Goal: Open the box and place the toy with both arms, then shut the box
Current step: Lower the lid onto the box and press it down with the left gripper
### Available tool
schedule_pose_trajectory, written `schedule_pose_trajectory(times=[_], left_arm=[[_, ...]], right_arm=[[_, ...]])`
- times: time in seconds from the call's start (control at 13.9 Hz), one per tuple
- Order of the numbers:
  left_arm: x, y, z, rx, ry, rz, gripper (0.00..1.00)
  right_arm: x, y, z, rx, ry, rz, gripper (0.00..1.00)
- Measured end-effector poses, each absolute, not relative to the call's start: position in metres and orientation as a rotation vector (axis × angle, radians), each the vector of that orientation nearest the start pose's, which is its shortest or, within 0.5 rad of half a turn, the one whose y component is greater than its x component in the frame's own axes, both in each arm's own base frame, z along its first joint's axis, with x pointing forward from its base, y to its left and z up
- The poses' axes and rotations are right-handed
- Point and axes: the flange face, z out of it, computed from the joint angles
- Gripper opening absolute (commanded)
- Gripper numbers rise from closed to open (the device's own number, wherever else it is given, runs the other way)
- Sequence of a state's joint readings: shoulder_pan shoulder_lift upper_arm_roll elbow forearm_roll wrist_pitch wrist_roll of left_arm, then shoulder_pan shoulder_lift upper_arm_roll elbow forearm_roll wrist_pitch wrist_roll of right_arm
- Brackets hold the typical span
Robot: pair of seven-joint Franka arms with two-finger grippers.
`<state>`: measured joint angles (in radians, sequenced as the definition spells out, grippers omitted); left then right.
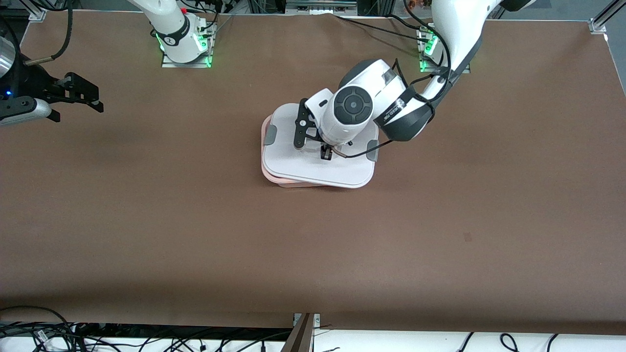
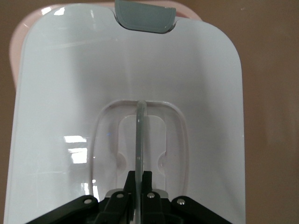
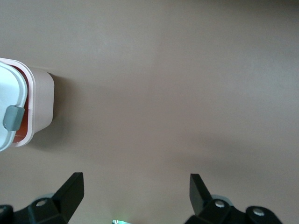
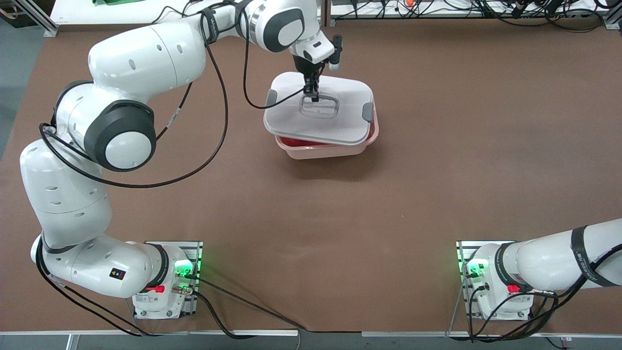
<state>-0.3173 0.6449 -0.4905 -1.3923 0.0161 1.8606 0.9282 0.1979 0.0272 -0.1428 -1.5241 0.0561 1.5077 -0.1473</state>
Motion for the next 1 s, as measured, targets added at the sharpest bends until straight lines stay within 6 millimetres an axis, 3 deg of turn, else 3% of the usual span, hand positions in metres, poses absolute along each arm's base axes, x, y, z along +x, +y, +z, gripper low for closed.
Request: schedule_pose_trajectory(times=[0.14,0.36,1.0], left_arm=[[0.5325,-0.4588,0.3463,-2.331,2.522,0.178,0.00],[0.5291,-0.4635,0.3475,-2.353,2.503,0.176,0.00],[0.5338,-0.4677,0.3531,-2.444,2.412,0.095,0.00]], right_arm=[[0.5544,0.0391,0.6256,-3.078,-0.240,0.077,1.00],[0.5541,0.0397,0.6246,-3.086,-0.145,0.085,1.00],[0.5580,0.0367,0.6207,-3.089,-0.115,0.089,1.00]])
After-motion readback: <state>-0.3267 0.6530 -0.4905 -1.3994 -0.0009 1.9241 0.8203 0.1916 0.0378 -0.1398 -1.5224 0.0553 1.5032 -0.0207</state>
